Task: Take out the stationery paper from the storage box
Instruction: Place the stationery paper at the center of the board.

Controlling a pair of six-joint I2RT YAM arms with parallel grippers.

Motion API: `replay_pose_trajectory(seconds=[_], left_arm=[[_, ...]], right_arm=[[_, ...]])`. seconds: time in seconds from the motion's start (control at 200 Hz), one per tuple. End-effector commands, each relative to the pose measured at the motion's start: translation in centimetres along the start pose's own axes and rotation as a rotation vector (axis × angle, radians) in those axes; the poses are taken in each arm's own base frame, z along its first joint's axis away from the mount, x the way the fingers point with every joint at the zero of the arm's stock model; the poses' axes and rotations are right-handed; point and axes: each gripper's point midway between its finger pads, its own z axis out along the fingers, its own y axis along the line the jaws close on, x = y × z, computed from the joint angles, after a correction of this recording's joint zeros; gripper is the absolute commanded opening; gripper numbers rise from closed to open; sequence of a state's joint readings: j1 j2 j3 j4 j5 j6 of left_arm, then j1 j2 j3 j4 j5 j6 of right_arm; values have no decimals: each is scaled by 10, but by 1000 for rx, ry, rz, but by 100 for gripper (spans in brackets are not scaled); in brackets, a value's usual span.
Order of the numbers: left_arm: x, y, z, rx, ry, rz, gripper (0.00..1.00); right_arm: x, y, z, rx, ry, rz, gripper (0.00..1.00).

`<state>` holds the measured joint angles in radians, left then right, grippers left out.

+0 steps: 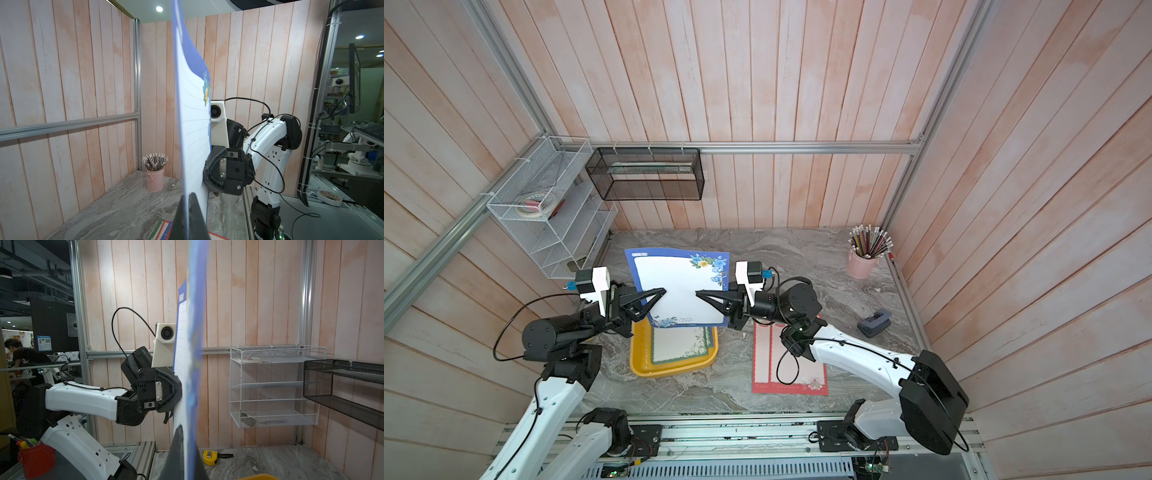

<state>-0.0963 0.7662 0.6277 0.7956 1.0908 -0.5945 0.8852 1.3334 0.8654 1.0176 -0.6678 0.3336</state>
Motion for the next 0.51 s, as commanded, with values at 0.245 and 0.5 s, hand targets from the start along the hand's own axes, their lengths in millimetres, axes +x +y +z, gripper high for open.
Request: replay_pose_trajectory(seconds=[0.245, 0.5], left_arm=[[-3, 5, -4, -68, -7, 59, 69], [-5, 7, -7, -104, -3, 95, 72]], right_arm=[[18, -12, -23, 148, 113, 168, 0], [59, -24, -100, 420, 277, 518, 0]])
